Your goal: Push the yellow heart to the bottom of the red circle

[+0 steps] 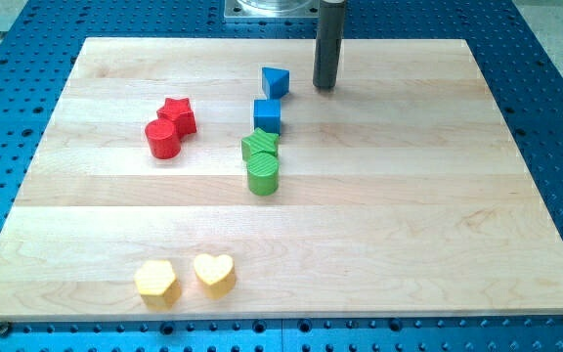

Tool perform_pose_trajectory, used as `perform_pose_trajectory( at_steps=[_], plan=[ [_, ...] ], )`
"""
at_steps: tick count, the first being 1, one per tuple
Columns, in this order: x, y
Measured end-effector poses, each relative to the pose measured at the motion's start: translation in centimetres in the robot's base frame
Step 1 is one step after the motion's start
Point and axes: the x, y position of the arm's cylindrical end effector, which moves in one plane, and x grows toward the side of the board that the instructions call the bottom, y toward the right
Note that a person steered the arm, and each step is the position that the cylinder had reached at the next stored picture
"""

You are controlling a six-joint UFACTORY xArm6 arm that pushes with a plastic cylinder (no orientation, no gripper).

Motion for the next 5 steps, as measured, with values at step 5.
perform_pose_trajectory(
  at_steps=[5],
  plan=[
    [0.0,2.3]
  ],
)
